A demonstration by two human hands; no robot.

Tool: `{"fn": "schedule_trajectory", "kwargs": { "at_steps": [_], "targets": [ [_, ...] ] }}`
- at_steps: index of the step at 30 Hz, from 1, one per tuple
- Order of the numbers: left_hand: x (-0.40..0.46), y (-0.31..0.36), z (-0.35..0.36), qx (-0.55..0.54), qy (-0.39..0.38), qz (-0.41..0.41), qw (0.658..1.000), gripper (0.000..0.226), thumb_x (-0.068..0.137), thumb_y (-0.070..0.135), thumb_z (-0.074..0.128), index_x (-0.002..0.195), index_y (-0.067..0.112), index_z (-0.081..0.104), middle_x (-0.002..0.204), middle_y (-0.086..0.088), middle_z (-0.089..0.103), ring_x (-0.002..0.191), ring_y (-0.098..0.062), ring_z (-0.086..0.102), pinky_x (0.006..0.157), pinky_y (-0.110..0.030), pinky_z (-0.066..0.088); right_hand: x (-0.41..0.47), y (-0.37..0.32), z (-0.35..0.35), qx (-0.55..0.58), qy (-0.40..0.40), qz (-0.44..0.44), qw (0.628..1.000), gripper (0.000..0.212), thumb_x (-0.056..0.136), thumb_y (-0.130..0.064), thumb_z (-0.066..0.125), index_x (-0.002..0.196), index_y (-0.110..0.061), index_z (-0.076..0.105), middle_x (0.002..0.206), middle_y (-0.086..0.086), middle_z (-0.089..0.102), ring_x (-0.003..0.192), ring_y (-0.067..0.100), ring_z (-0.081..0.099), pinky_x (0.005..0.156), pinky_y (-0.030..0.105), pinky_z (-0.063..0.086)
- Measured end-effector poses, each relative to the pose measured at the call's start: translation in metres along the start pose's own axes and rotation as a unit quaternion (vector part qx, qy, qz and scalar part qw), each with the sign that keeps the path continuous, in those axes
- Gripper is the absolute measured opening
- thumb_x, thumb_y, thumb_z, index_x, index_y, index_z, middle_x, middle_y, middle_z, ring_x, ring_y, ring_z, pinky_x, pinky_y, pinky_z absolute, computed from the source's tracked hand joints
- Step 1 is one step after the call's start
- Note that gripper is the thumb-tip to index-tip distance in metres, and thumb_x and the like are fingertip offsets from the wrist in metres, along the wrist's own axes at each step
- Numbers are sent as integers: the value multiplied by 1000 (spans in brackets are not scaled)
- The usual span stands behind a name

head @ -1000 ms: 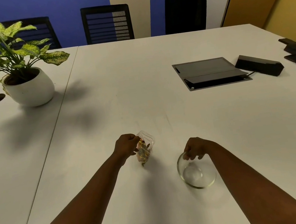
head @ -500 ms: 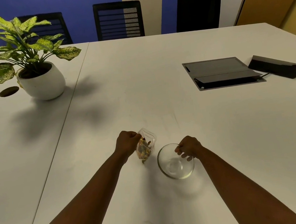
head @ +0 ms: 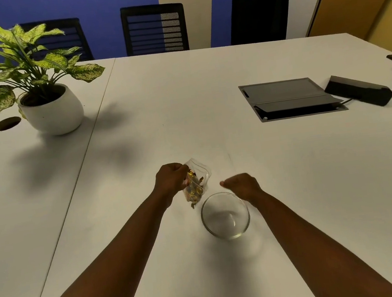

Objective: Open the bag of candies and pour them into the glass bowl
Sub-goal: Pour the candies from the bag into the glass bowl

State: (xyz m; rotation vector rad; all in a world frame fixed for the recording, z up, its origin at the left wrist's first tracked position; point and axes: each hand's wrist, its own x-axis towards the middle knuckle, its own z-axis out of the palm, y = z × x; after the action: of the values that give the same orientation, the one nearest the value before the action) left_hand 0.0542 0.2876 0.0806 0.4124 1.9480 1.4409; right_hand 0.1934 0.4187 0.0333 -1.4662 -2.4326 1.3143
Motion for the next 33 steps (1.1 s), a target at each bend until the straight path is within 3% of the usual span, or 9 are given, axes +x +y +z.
{"fn": "schedule_trajectory", "kwargs": {
  "at_steps": [2, 5, 8, 13, 16, 20, 26, 29, 33],
  "targets": [
    [-2, 9, 4, -37, -20, 0, 999, 26, 85, 7, 48, 60, 10, 51, 69, -7, 53, 65, -15, 53, 64, -23, 53, 1, -8, -2, 142, 62, -21, 988, 33, 85, -35, 61, 92, -4, 72, 106, 14, 71, 107, 28, 62, 96, 39, 48],
    [-6, 21, 12, -91, -56, 3, 994, 30, 84, 3, 44, 56, 9, 53, 90, -13, 60, 84, -24, 57, 69, -28, 55, 2, -17, -7, 315, -2, 2, 949, 23, 87, -33, 60, 94, -11, 65, 96, 11, 65, 94, 23, 60, 83, 37, 53],
    [-9, 28, 19, -119, -96, 7, 988, 29, 82, 1, 42, 56, 9, 54, 99, -10, 67, 90, -25, 62, 68, -28, 57, 0, -17, -12, 354, -97, 29, 930, 27, 88, -38, 56, 92, -12, 63, 94, 10, 64, 83, 21, 63, 71, 28, 52],
    [-13, 27, 28, -162, -143, 5, 976, 29, 85, 4, 38, 62, 8, 55, 93, -5, 70, 89, -25, 66, 79, -34, 55, 0, -1, -19, 409, -212, 64, 885, 49, 86, -55, 47, 99, -11, 65, 91, 9, 70, 86, 26, 66, 77, 39, 55],
    [-14, 20, 29, -166, -163, -10, 973, 28, 86, 4, 37, 80, 6, 64, 91, -7, 70, 85, -23, 67, 81, -34, 54, -1, 7, -25, 377, -208, 63, 900, 44, 76, -55, 59, 91, -15, 68, 87, 6, 70, 79, 20, 68, 69, 34, 57],
    [-13, 6, 29, -144, -151, -43, 977, 23, 87, 2, 42, 67, 9, 53, 88, -8, 69, 78, -20, 66, 69, -30, 55, 0, 19, -30, 348, -162, 42, 922, 36, 77, -48, 63, 91, -15, 68, 89, 6, 70, 83, 21, 66, 67, 34, 56],
    [-15, -23, 28, 37, -164, -60, 984, 25, 84, -1, 58, 67, 12, 44, 82, -12, 62, 73, -15, 61, 62, -25, 54, -8, 21, -34, 231, -150, 23, 961, 23, 76, -32, 72, 93, -17, 68, 82, 2, 71, 72, 14, 69, 56, 24, 56],
    [-17, -28, 25, 63, -204, -88, 973, 26, 83, -6, 56, 95, 13, 43, 100, -16, 65, 87, -21, 58, 69, -29, 52, -10, 21, -34, 158, -117, -5, 980, 17, 73, -27, 76, 84, -17, 69, 79, 2, 69, 74, 16, 66, 58, 22, 54],
    [-21, -26, 27, 181, -245, -77, 949, 47, 85, -5, 51, 130, 9, 46, 126, -18, 61, 104, -24, 56, 75, -31, 52, -11, 14, -30, 23, -71, -67, 995, 38, 68, -27, 79, 99, -7, 70, 97, 10, 68, 89, 17, 59, 70, 24, 47]
  ]
}}
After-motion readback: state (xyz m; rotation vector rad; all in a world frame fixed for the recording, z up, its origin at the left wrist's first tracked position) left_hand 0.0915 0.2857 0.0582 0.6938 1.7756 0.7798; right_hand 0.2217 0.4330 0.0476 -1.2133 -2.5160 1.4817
